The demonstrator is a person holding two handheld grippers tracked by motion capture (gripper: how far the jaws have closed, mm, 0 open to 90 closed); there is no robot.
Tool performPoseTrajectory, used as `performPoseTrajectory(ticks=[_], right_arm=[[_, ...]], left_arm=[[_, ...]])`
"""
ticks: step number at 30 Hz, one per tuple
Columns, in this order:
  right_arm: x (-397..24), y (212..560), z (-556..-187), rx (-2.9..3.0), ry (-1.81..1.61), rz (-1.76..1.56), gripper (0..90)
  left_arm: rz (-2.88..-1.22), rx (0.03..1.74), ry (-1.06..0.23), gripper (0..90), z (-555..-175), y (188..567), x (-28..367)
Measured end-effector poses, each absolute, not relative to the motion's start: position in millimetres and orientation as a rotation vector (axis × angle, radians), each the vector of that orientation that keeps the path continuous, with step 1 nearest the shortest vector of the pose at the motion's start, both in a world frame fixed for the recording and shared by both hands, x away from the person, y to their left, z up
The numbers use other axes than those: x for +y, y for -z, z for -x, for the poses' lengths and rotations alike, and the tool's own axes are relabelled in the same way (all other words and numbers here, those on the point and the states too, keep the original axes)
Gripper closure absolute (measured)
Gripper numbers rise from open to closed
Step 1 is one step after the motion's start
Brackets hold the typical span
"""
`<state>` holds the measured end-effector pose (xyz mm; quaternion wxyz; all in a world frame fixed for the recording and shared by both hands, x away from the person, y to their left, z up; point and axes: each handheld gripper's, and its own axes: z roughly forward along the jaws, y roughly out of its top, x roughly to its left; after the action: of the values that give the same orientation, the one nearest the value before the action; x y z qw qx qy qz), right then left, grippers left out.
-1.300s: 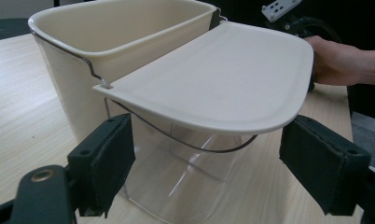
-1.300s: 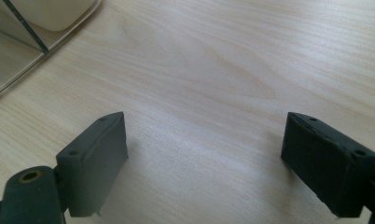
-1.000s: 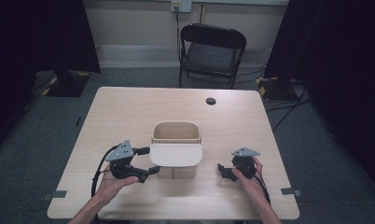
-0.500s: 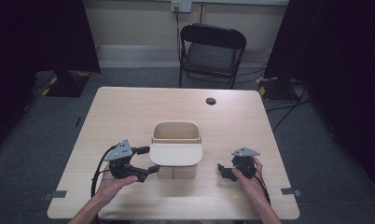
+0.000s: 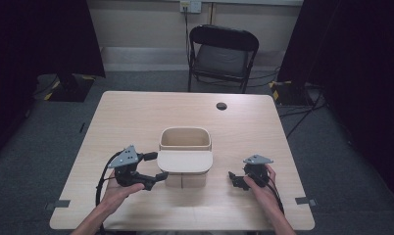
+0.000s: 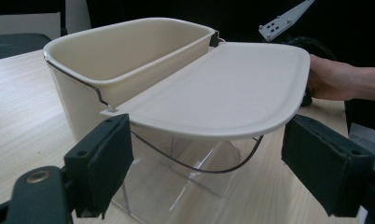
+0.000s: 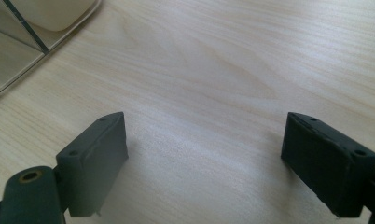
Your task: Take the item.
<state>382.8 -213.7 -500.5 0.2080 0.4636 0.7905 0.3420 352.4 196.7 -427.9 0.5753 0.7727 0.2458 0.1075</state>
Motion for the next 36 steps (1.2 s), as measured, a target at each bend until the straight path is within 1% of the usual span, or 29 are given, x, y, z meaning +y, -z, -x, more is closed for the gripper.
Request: performPoseTrajectory(ticks=[14,36], right_arm=[[-213.6,500.5,-382.8,2.2,-0.952,-1.29,13.7],[-213.6,500.5,-382.8,2.2,-0.952,-1.29,13.7]], left_arm=[[-1.818,0.58,-0.254,14.9,-354.0,427.5,196.3],[-1.81,0.572,-0.276,17.4,-355.9,420.6,195.2]])
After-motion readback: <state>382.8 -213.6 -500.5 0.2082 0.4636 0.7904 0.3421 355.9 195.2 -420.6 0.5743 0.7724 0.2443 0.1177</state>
